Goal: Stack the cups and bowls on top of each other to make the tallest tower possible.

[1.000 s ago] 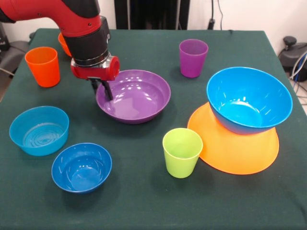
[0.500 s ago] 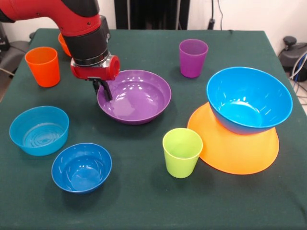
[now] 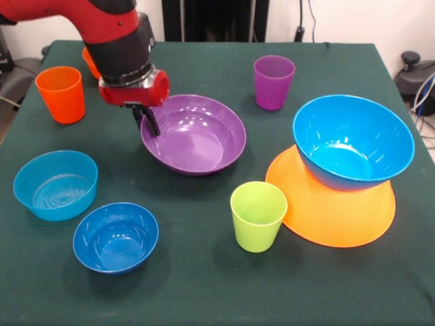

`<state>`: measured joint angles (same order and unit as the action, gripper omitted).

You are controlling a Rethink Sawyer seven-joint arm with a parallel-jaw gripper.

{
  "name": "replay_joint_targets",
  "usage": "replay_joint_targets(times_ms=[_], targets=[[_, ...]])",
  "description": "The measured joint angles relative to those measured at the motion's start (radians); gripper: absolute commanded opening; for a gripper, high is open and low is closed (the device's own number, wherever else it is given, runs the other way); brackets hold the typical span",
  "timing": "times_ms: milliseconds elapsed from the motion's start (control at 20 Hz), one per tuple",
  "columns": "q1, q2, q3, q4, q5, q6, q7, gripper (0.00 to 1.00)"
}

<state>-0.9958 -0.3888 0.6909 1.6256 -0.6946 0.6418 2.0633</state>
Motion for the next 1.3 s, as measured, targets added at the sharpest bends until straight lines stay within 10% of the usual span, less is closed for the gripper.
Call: replay_joint_targets(times_ms=[1300], targets=[[-0.081, -0.119, 0.216, 0.205, 0.23, -0.045, 0.0, 0.0]])
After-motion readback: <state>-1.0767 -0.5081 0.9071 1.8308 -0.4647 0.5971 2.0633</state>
